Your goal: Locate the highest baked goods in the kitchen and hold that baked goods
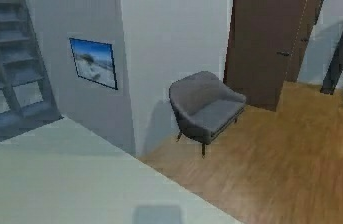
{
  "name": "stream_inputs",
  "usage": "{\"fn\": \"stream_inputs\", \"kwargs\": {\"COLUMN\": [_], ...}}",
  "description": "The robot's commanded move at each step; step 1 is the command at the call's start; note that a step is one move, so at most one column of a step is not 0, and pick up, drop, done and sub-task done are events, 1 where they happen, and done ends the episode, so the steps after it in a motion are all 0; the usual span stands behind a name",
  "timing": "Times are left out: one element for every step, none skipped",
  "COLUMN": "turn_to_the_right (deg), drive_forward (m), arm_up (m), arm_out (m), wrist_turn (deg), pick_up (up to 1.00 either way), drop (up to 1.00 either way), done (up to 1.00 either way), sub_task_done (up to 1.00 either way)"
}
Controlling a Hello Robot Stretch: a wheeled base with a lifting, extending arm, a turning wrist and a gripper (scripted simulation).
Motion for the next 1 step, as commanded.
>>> {"fn": "stream_inputs", "kwargs": {"turn_to_the_right": [-45.0], "drive_forward": [0.0], "arm_up": [0.0], "arm_out": [0.0], "wrist_turn": [0.0], "pick_up": [0.0], "drop": [0.0], "done": [0.0], "sub_task_done": [0.0]}}
